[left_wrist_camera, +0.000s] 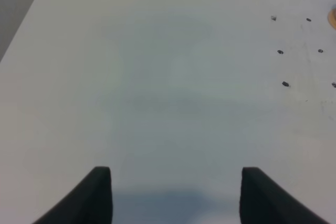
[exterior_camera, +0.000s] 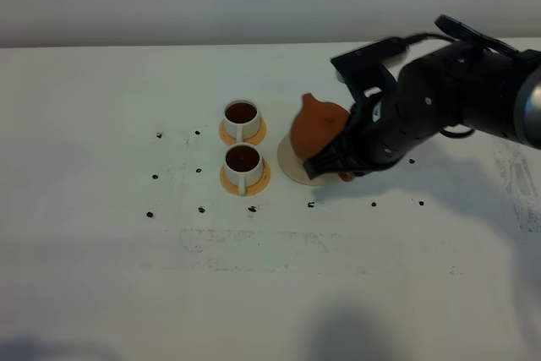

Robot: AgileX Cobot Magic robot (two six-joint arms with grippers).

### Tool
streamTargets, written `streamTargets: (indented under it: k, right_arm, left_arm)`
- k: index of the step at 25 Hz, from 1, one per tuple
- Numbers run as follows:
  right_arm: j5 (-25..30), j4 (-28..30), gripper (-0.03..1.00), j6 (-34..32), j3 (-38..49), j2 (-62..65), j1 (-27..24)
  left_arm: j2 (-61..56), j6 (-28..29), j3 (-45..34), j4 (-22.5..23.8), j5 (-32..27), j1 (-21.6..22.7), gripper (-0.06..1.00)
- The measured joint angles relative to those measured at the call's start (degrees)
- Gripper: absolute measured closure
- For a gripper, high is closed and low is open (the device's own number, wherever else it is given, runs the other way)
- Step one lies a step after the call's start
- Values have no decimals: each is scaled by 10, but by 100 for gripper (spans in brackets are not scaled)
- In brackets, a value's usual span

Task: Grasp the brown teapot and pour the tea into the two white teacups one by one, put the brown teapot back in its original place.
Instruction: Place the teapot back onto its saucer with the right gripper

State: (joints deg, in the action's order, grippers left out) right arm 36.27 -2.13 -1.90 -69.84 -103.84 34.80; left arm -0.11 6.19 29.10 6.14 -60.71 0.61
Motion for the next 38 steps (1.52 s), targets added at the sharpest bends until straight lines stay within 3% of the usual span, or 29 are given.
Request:
streamTargets:
  k: [15, 32, 38]
  right_arm:
    - [-26, 0, 84, -9, -49, -99, -11]
    - [-13, 2, 84, -10, -79, -137, -12]
    - [17, 9, 84, -10, -101, -140, -12]
  left_arm:
    - [0, -1, 0, 0, 0, 0, 44]
    - [0, -1, 0, 0, 0, 0, 44]
    - [0, -1, 0, 0, 0, 0, 44]
